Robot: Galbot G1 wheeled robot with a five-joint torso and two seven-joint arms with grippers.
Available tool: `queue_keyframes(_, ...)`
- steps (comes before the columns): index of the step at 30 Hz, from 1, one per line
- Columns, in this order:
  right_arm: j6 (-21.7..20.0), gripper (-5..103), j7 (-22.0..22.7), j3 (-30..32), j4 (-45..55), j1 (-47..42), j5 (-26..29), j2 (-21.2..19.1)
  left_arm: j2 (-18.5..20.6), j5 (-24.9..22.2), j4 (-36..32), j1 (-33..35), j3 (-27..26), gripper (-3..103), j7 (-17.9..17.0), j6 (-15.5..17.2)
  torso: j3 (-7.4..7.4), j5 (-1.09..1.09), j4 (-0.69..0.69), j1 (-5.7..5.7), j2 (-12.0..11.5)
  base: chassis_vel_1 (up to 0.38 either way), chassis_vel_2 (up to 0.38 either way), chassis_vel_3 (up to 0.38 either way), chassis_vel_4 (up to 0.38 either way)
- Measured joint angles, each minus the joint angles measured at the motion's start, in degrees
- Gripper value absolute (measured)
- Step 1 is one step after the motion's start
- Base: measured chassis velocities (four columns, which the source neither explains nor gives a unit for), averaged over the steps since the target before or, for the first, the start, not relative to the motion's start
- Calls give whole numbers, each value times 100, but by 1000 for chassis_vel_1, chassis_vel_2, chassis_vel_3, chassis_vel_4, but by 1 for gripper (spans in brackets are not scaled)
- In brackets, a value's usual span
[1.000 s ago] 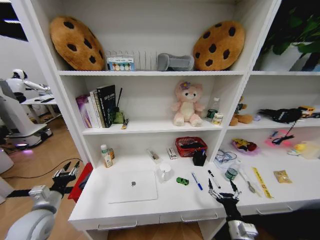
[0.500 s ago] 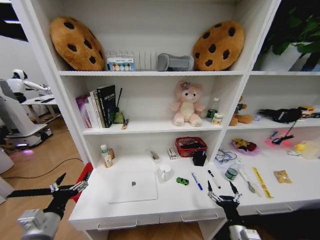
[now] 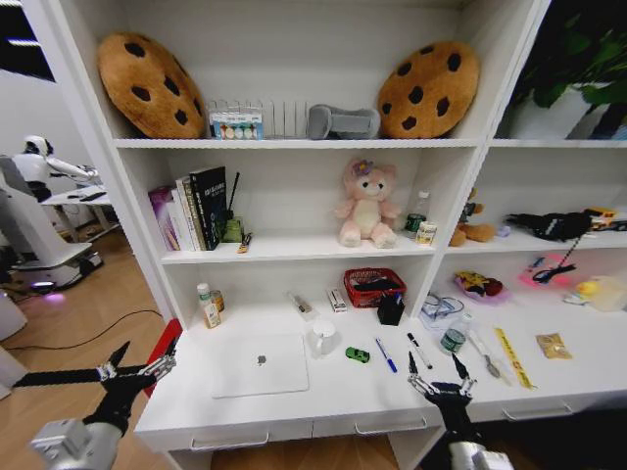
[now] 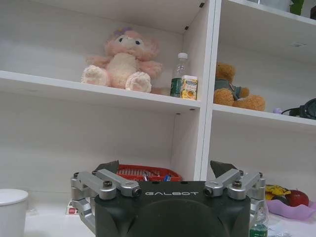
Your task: Organize the objects on the table.
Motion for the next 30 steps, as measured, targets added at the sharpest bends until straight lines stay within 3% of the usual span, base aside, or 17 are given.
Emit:
queue_keyframes(11, 56, 100, -54, -26, -87, -33, 7, 14, 1, 13, 1, -2, 6, 100, -15, 14, 0, 0, 0, 0, 0, 0, 0, 0, 0)
queue_keyframes(14, -232, 100, -263, -58, -240, -115, 120, -70, 5, 13, 4, -3, 7, 100, -15, 16, 0, 0, -1, 1, 0, 0, 0, 0, 0)
queue_keyframes(15, -429, 100, -472, -42, -294, -164, 285, -168, 6, 13, 4, -4, 8, 100, -16, 16, 0, 2, -2, 1, 0, 0, 0, 0, 0)
queue_keyframes(16, -764, 100, -837, 20, -450, -212, 829, -434, 8, 13, 7, -5, 9, 100, -17, 17, 0, -1, -2, 1, 0, 0, 0, 0, 0)
queue_keyframes(17, -764, 100, -837, 20, -450, -212, 829, -434, 8, 13, 7, -5, 9, 100, -17, 17, 0, -1, -2, 1, 0, 0, 0, 0, 0)
queue_keyframes(19, -853, 100, -1496, 103, -978, -46, 1626, -941, 11, 13, 7, -5, 9, 100, -18, 17, 0, 3, -4, 1, 0, 0, 0, 0, 0)
queue_keyframes(22, -759, 100, -1781, 127, -1240, 108, 1740, -1213, 11, 12, 8, -6, 9, 100, -18, 17, 0, 3, -3, 1, 0, 0, 0, 0, 0)
queue_keyframes(24, -486, 100, -3356, 177, -1997, 734, 1998, -2104, 12, 12, 10, -7, 9, 100, -22, 17, 1, 2, 3, 1, 0, 0, 0, 0, 0)
queue_keyframes(25, -411, 100, -3902, 171, -2192, 989, 2081, -2361, 13, 12, 10, -8, 9, 100, -22, 17, 1, 3, 2, 1, 0, 0, 0, 0, 0)
queue_keyframes(26, -411, 100, -3902, 171, -2192, 989, 2081, -2361, 13, 12, 10, -8, 9, 100, -22, 17, 1, 3, 2, 1, 0, 0, 0, 0, 0)
queue_keyframes(27, -421, 100, -4399, 134, -2304, 1239, 2200, -2596, 13, 11, 11, -8, 10, 100, -19, 17, 1, 1, 3, 1, -1, 0, 0, 0, 0)
queue_keyframes(28, -421, 100, -4399, 134, -2304, 1239, 2200, -2596, 13, 11, 11, -8, 10, 100, -19, 17, 1, 1, 3, 1, -1, 0, 0, 0, 0)
queue_keyframes(30, -507, 100, -4942, 9, -2468, 1593, 2360, -2925, 14, 11, 12, -8, 9, 100, -20, 17, 1, 1, 1, 1, 0, 0, 0, 0, 0)
